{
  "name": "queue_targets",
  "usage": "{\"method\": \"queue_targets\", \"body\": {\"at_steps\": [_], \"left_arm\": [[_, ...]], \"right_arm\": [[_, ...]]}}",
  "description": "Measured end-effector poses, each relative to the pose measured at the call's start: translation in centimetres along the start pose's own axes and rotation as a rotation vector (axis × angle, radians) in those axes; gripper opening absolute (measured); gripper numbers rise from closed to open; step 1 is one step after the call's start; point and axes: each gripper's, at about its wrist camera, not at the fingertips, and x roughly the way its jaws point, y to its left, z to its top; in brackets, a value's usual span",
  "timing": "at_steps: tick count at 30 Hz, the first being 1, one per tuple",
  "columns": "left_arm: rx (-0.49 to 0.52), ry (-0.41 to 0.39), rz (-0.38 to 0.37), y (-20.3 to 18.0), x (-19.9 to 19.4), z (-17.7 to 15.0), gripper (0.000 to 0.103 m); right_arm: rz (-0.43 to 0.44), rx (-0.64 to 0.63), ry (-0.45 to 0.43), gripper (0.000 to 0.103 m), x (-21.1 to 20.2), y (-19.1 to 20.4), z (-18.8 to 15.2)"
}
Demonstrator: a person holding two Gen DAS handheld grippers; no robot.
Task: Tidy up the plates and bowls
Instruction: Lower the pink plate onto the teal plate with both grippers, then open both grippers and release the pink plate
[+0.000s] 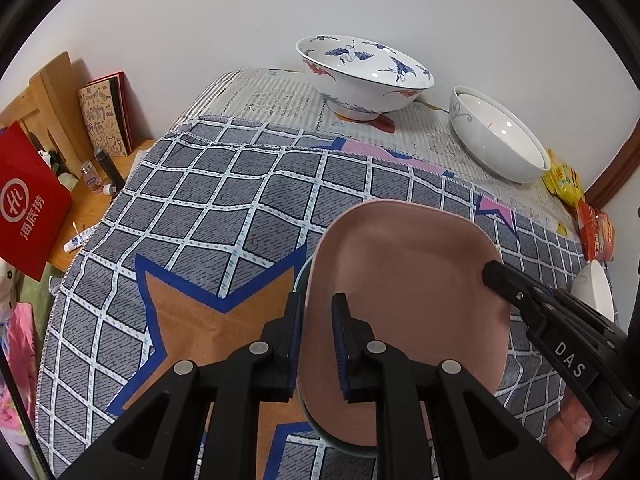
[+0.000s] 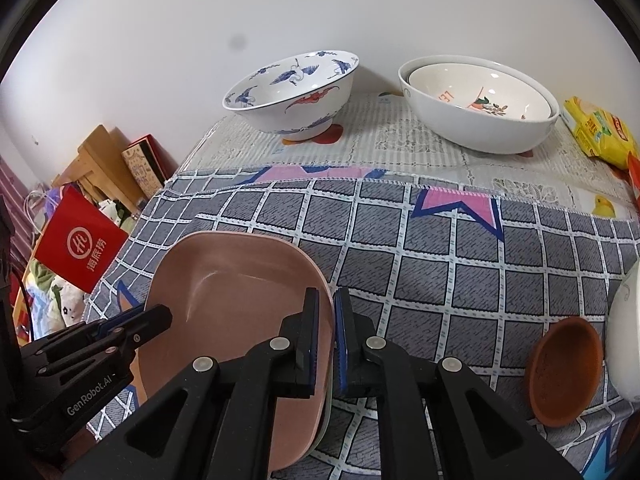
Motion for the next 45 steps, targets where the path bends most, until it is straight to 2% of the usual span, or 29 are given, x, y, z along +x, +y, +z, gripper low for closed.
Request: {"method": "queue_targets", "body": {"at_steps": [3,15,19,24,28,40,45], "left_arm": [[0.018,0.003,-0.005,-0.2,-0.4,-0.3,0.023],[0.061,0.009,0.022,-0.9,-2.0,-2.1,0.029],[0.069,-0.006,0.018,-1.4,-3.1,-2.5,0.032],[0.096,-0.036,0.004,-2.6,-4.9,-3.0,0.032],[0.125,-0.062,-0.008,-3.9,-6.4,-3.5,0.034],[0.197,-0.124,-0.034,-8.5,-9.5,-5.2,0.035],[0.220,-0.152,-0.066,-10.9,-10.8,-6.2,0.035]], "right_arm": [[0.002,-0.005,-0.004,0.011,-0.5,0.1,-0.3],[-0.001,-0.014,0.004,0.012,-2.6,0.0,-2.5],[-0.007,-0.008,-0.019,0.024,-4.1,-0.4,-3.1],[-0.023,-0.008,-0.038,0.031,-6.1,-0.9,-4.0],[-0.040,-0.007,-0.070,0.041,-7.8,-1.4,-4.7],[-0.135,0.047,-0.179,0.041,-14.4,-5.4,-7.7],[-0.234,0.108,-0.239,0.041,-18.1,-9.0,-9.8]]}}
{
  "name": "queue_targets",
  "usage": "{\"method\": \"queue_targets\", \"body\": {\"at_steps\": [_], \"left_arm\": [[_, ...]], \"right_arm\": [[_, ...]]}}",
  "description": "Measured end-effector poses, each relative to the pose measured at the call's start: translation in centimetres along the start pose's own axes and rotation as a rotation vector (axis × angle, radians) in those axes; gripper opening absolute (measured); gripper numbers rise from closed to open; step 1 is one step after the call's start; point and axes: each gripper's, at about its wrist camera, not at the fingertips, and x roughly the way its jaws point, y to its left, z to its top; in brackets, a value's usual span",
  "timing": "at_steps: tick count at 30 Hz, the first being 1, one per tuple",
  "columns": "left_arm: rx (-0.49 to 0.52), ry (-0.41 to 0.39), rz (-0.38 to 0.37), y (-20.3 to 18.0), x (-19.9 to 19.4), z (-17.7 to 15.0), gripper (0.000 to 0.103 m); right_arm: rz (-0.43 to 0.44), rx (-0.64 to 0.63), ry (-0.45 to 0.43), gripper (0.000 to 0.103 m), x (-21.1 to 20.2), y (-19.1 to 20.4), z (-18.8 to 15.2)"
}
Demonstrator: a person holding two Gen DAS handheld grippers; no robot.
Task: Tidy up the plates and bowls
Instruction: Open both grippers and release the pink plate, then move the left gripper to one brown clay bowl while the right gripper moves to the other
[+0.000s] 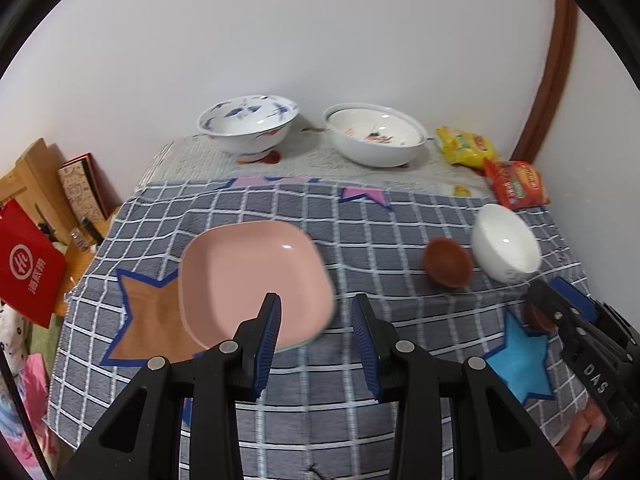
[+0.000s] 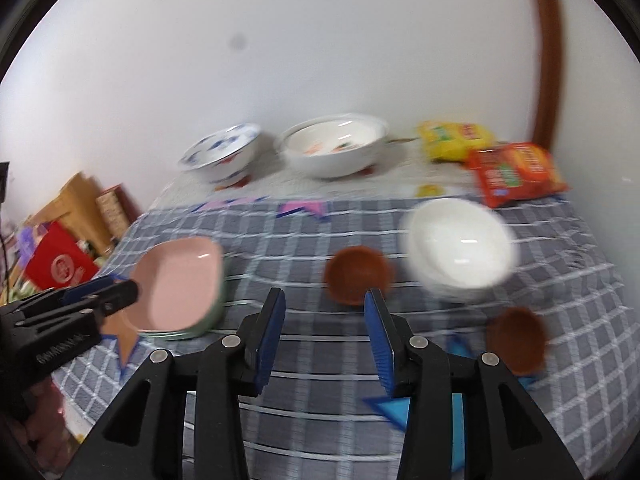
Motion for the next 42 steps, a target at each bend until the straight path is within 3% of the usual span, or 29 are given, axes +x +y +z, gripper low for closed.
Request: {"method": "queue_targets", "body": {"at_steps": [4,16,28,32,42], "left_arm": [[0.018,-0.014,-0.006,-1.9,-0.6,-0.2,0.035],[0.080,-0.029,-0.080,-7.5,-0.9,-0.8,0.035],[0.064,0.098,-0.132,-9.5,4.6,0.1,0.035],[0.058,0.140,-0.135,-9.9,7.0,0.5,0.042],[0.058,0.149,-0.135,-10.9,10.8,2.2,0.047]], "right_arm": [[-0.006,0.073,0.036,0.041,-2.1,-4.1,-0.4],[-0.099,0.151,0.012,0.041,-6.8,-11.8,-2.1],[-0.115,0.171,0.079,0.041,-2.5,-14.5,-3.2],[-0.120,0.172,0.084,0.041,-0.8,-15.4,-3.0],[-0.131,0.130,0.133,0.041,3.0,-17.5,-2.9]]}}
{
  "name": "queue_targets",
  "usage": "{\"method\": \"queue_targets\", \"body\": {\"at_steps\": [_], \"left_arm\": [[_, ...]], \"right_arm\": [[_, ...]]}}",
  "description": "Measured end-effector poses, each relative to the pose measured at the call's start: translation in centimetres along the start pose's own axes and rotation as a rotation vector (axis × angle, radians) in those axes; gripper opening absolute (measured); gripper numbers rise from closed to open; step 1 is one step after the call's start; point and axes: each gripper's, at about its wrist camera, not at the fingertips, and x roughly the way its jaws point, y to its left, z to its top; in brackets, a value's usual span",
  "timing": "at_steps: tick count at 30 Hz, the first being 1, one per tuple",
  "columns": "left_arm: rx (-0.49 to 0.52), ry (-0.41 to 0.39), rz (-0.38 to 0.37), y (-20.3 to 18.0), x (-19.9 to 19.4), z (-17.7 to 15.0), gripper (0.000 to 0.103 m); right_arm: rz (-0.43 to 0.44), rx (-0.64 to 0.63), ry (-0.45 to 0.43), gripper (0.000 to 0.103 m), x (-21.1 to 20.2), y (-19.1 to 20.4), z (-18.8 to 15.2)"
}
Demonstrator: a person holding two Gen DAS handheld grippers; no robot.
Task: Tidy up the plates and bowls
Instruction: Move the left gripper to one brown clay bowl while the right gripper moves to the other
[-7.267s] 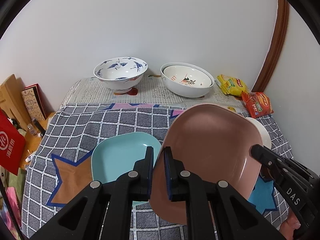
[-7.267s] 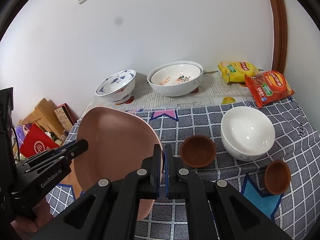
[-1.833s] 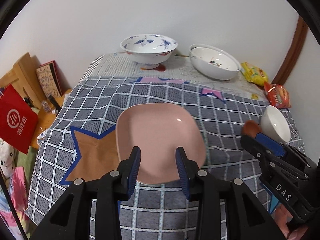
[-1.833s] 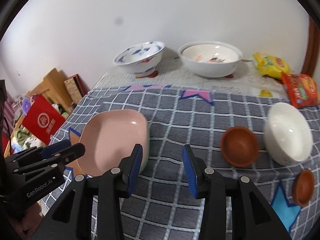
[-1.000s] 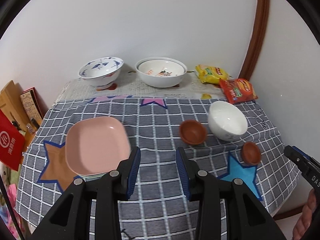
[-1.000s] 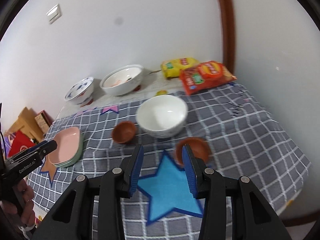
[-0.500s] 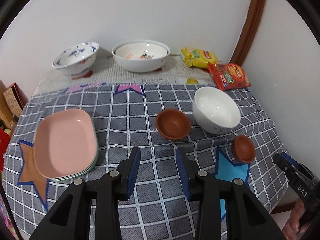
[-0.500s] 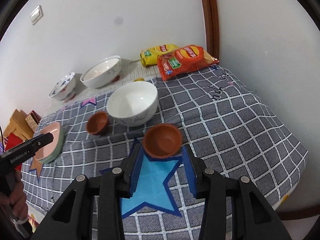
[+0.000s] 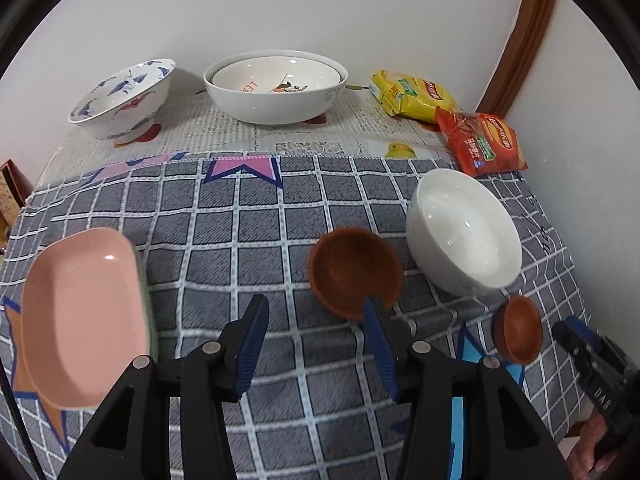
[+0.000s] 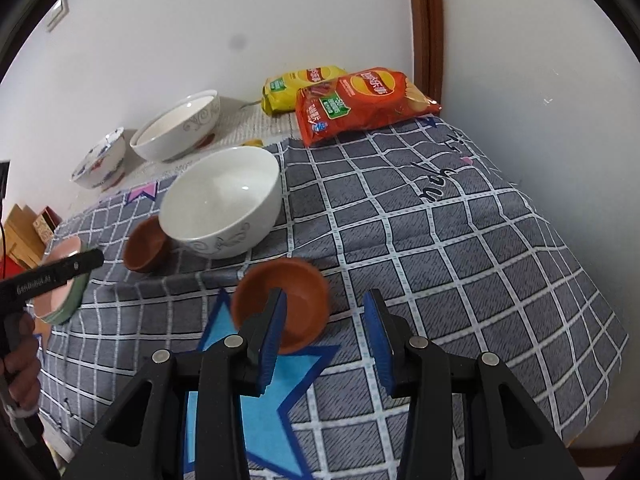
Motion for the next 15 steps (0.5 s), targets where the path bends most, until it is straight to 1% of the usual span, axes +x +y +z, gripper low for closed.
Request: {"method": "queue_targets", "body": {"at_steps": [4,8,11,15], "left_arm": [[0.002,-0.008,0.018,0.0,0.9,0.6,0.047],[0.000,0.006,0.027,-0.1,2.2,1.1,0.047],[0.005,0.019,0.036,-0.2,3.2,1.2,0.047],[0.010,0.032,0.033,-0.4,4.1,1.3,0.047]], "right_arm": [[0.010,0.003,0.028,0.041,1.6,-0.3,-0.2],[0.022,0.014,0.054,0.041,3.0,-0.6,-0.4],[0.025,0.021,0.054,0.041,3.6,-0.7,-0.4],[0.038,0.033,0.057,0.037,4.1,-0.9,-0.3]]}}
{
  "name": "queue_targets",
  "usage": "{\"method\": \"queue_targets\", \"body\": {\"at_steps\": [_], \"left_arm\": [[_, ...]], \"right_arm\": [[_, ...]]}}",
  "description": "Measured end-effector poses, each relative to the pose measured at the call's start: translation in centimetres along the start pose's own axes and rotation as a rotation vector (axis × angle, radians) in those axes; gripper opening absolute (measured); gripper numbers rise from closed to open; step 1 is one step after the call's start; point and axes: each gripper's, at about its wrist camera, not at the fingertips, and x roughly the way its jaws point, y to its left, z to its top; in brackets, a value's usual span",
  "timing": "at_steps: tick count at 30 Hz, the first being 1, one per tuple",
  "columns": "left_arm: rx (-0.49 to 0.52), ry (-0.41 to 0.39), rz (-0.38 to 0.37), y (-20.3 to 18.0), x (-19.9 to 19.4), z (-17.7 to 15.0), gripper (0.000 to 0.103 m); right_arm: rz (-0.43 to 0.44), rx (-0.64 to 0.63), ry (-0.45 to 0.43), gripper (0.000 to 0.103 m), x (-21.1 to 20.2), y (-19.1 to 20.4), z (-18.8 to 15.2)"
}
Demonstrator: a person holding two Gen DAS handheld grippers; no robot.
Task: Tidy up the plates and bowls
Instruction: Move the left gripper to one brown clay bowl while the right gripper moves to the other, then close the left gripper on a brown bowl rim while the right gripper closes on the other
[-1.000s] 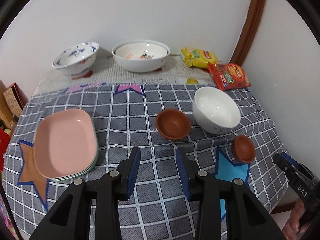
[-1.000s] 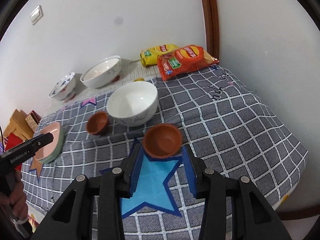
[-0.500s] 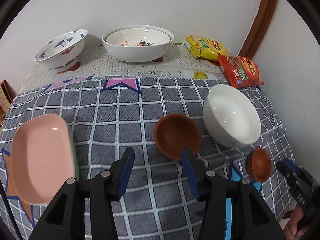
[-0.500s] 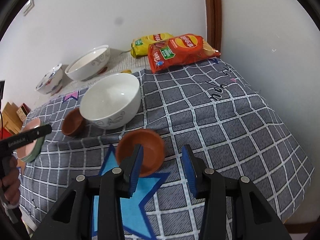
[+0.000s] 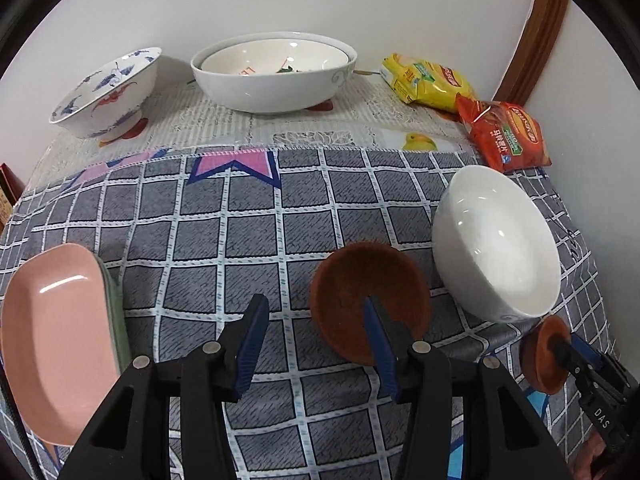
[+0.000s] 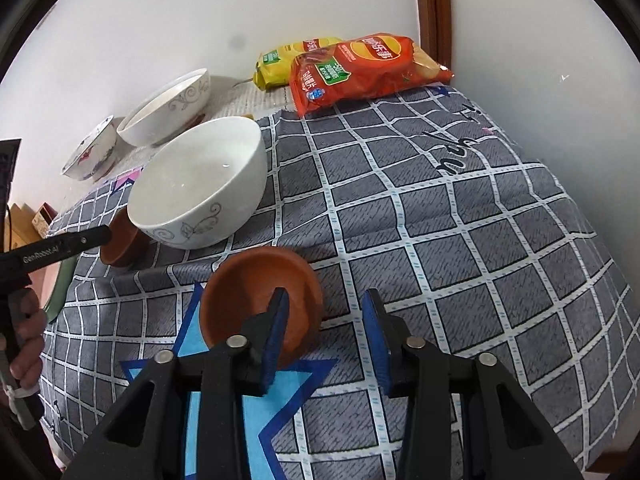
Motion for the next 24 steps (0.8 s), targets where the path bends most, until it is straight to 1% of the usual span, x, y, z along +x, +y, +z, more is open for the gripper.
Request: {"method": "queue_targets", "body": {"at_steps": [4,7,9,12,15,16,20,21,24], "left_arm": [[0.015,0.012,-0.005,-0.2,0.8,0.1,0.046],[0.017,0.018,-0.014,-0.1,1.3,0.2,0.046],[0.019,0.020,-0.019,0.0,1.5,0.3,0.042],[0.022,0.023,-0.031,-0.1,1.9,0.4,0.035],[0.036,0.034,-0.042,-0.1,2.4,0.4,0.025],[0.039,0.038,-0.053,-0.1,2.5,0.4,0.020],[0.057,0.035,-0.048,-0.2,2.8,0.3,0.018],[0.059,0.034,-0.048,-0.2,2.8,0.4,0.017],[0.053,0.029,-0.052,0.0,2.7,0.5,0.012]], "right_arm": [[0.020,0.009,0.012,0.037,0.7,0.2,0.0],[0.007,0.003,0.013,0.037,1.1,0.4,0.0],[0.000,0.008,0.014,0.036,1.3,0.6,-0.1],[0.007,0.037,0.008,0.030,1.4,0.5,0.0],[0.024,0.073,0.005,0.026,1.5,0.3,0.1],[0.027,0.080,0.006,0.024,1.6,0.2,0.1],[0.019,0.087,0.003,0.015,1.6,0.2,0.0],[0.022,0.090,0.004,0.014,1.6,0.3,0.0],[0.014,0.097,-0.001,0.014,1.6,0.4,-0.1]]}}
